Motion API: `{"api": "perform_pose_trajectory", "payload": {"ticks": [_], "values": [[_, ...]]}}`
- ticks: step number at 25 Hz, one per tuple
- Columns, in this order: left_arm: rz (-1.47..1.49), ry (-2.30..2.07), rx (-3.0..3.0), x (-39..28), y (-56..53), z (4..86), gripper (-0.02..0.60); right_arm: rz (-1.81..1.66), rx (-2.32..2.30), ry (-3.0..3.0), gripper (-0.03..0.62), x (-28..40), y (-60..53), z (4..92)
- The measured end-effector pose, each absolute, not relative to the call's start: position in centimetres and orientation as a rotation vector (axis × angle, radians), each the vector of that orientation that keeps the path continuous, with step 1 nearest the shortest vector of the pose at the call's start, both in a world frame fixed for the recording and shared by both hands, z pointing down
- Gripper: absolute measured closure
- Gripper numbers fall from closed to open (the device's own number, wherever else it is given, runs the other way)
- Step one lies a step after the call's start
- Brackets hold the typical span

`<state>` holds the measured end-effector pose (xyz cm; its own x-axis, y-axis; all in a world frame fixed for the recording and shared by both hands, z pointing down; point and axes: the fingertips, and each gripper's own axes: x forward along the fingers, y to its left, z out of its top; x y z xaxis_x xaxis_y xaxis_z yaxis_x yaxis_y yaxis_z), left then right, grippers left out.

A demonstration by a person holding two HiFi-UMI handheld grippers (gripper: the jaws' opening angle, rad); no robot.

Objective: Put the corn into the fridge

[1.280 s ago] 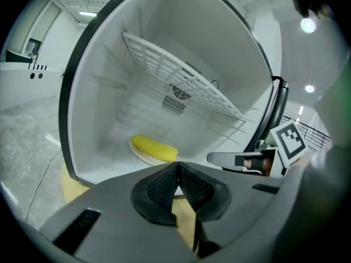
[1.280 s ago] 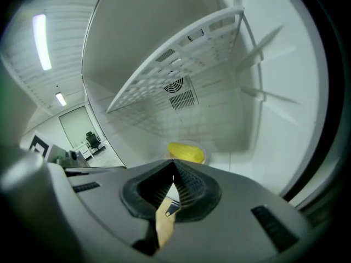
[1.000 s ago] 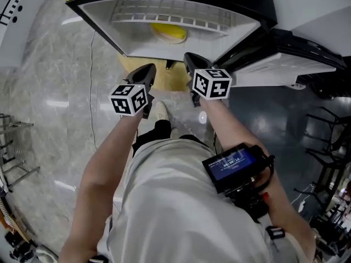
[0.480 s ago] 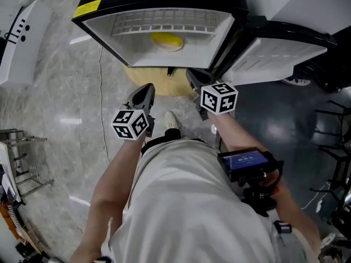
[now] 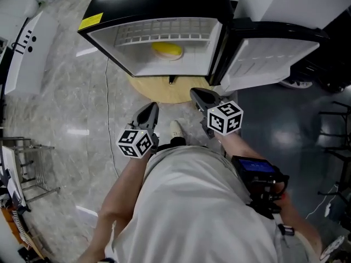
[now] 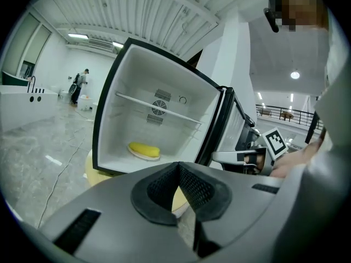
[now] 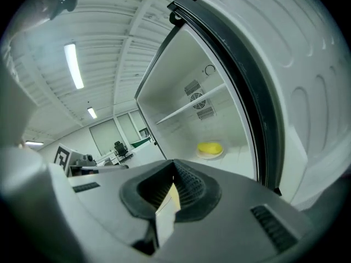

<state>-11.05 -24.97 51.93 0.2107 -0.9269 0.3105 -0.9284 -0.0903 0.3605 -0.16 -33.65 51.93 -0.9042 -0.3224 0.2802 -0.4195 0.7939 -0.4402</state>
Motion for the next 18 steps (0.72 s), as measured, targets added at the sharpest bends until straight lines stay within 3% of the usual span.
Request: {"api": "perform_pose_trajectory", "payload": {"ticks": [18], "values": [[-0.006,-1.711,2.016,-11.3,-22.9,52.2,0.574,0.736,0.614,-2.791,0.585,0.7,-32.0,52.2]]}}
